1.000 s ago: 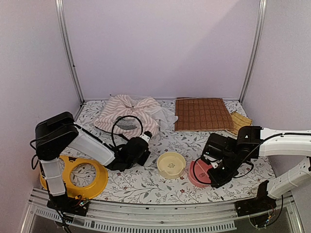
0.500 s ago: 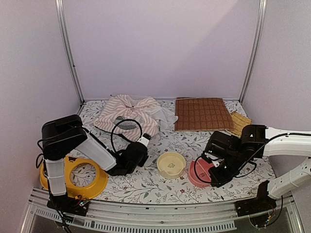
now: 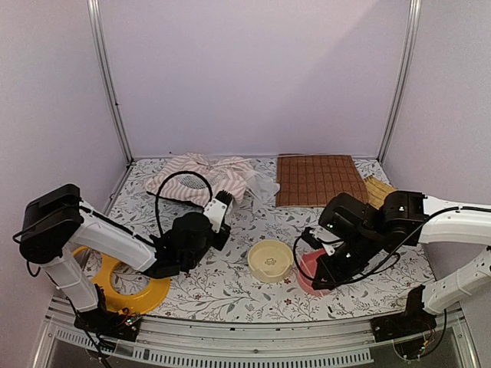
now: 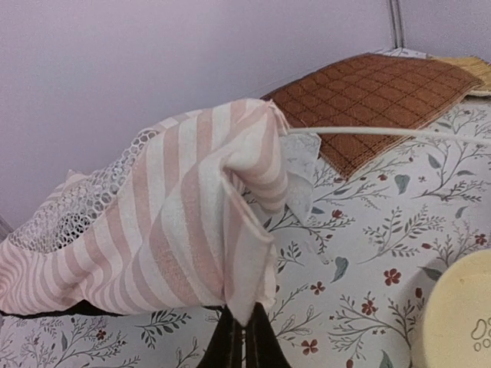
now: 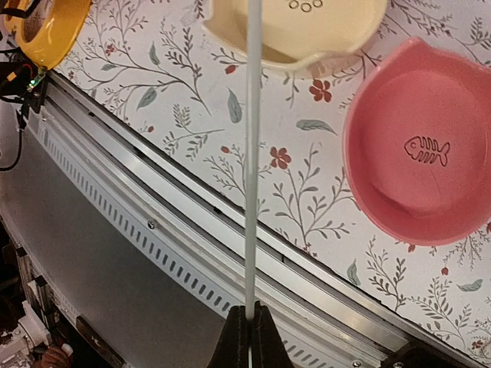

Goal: Set up the pet tent
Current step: Pick up the tent fabric from the tent.

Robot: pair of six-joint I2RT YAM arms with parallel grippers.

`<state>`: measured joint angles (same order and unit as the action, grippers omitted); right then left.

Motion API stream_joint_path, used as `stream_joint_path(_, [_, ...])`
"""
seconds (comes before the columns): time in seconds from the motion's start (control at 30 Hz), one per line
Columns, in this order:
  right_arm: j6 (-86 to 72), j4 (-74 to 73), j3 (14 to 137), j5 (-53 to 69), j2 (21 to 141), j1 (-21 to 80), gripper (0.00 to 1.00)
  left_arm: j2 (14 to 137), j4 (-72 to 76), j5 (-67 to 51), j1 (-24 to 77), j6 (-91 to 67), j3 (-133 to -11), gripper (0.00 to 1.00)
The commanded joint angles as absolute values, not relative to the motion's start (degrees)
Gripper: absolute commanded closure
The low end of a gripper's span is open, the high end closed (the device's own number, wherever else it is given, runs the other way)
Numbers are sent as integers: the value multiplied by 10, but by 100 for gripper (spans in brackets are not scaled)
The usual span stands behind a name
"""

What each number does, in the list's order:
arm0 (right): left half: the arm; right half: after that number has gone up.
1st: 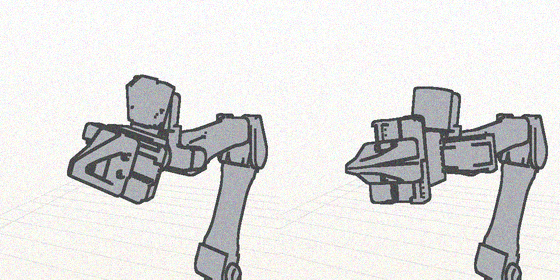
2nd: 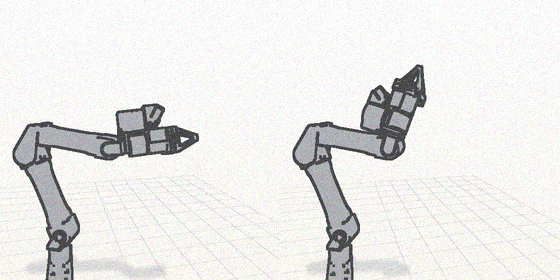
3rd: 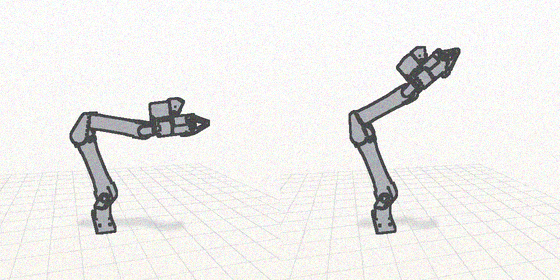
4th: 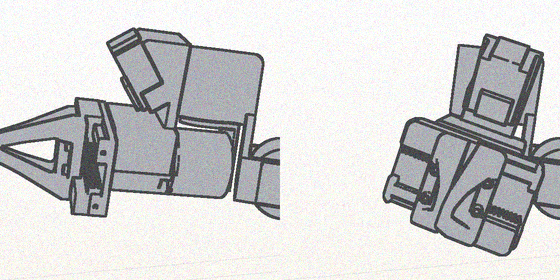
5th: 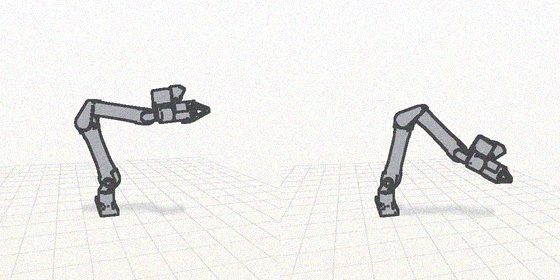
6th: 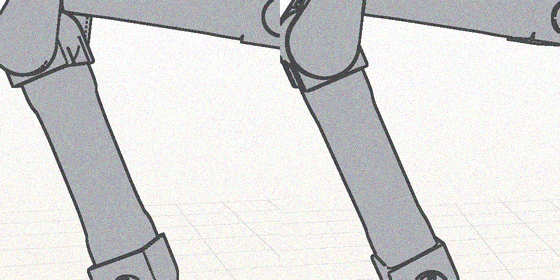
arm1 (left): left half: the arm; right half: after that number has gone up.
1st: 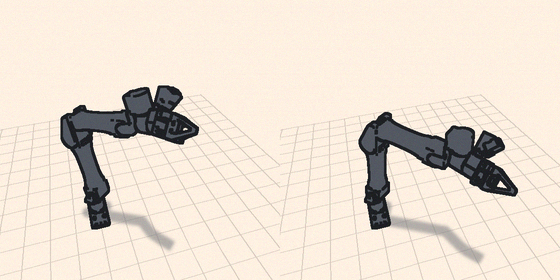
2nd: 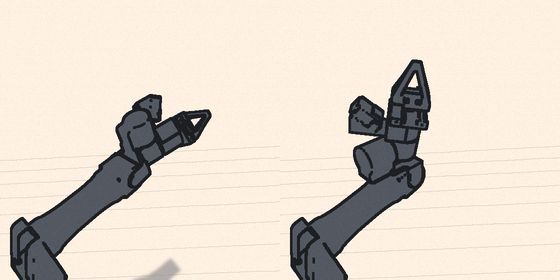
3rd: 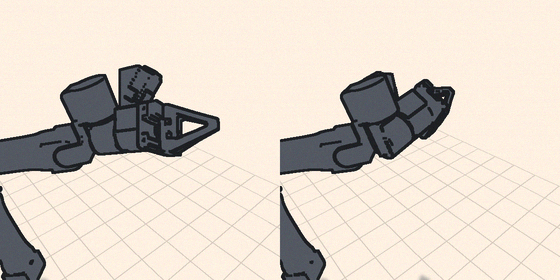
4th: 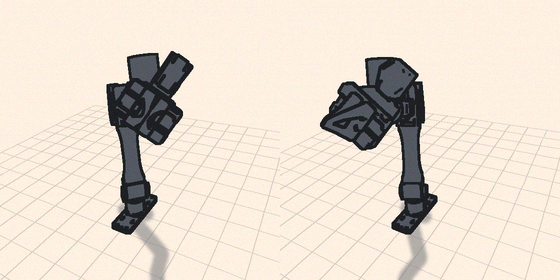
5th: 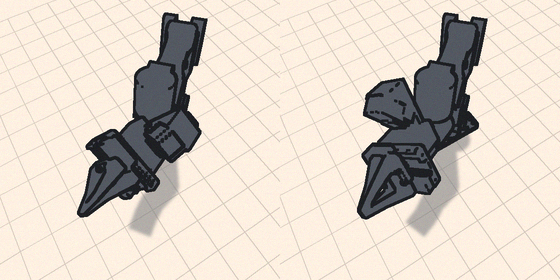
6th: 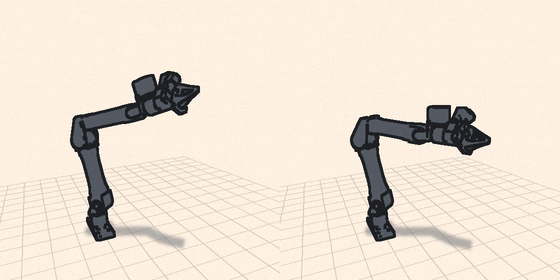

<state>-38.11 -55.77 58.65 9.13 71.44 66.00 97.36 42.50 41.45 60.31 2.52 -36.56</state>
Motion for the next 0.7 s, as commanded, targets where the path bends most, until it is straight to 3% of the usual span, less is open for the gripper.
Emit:
stream_joint_path(0.0, [-375,-400,607,132,722,663,100,915,429,385,639,55,-358,100])
stream_joint_path(0.27, [-380,-249,627,147,747,663,100,852,395,374,707,82,-350,100])
stream_joint_path(0.67, [-458,-70,590,60,696,645,100,702,313,340,788,36,-317,100])
